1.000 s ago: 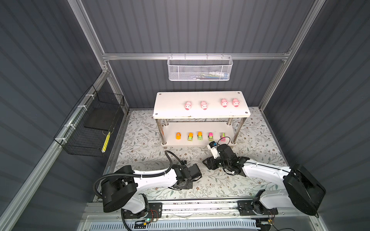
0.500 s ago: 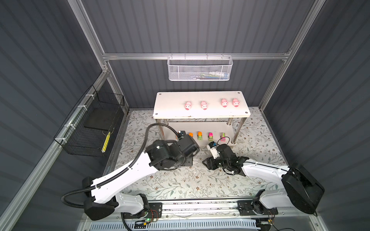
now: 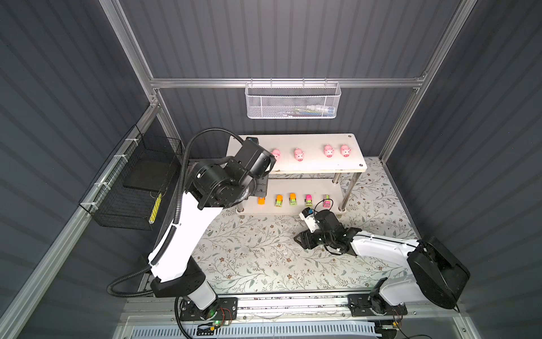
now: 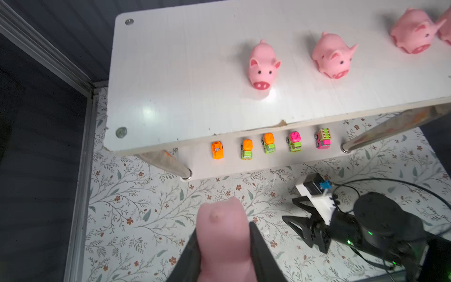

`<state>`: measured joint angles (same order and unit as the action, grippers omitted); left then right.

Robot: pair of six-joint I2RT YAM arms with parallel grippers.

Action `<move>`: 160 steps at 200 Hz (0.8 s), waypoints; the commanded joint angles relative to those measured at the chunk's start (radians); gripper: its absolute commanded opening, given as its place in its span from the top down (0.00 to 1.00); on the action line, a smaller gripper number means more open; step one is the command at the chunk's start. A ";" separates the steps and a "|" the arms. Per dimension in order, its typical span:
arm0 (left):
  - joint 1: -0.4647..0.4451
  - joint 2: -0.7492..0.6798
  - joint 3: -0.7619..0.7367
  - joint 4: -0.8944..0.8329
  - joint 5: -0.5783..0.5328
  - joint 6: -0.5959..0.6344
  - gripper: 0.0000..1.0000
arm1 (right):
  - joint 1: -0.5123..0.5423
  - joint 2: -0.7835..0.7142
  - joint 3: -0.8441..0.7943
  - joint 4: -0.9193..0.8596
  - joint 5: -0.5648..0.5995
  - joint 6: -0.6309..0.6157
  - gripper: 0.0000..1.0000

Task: Place and organize the plastic toys onto the shelf
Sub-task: 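Carry the pig with the left gripper up onto the top shelf beside the others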

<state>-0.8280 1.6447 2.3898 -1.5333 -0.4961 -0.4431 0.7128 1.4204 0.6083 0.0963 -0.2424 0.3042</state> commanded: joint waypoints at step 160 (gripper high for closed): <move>0.348 0.213 0.074 0.288 0.252 0.293 0.69 | -0.006 -0.063 0.029 -0.050 0.057 -0.054 0.38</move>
<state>-0.4953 1.8561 2.4397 -1.2697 -0.2749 -0.1841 0.7128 1.3491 0.6136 0.0517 -0.1974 0.2535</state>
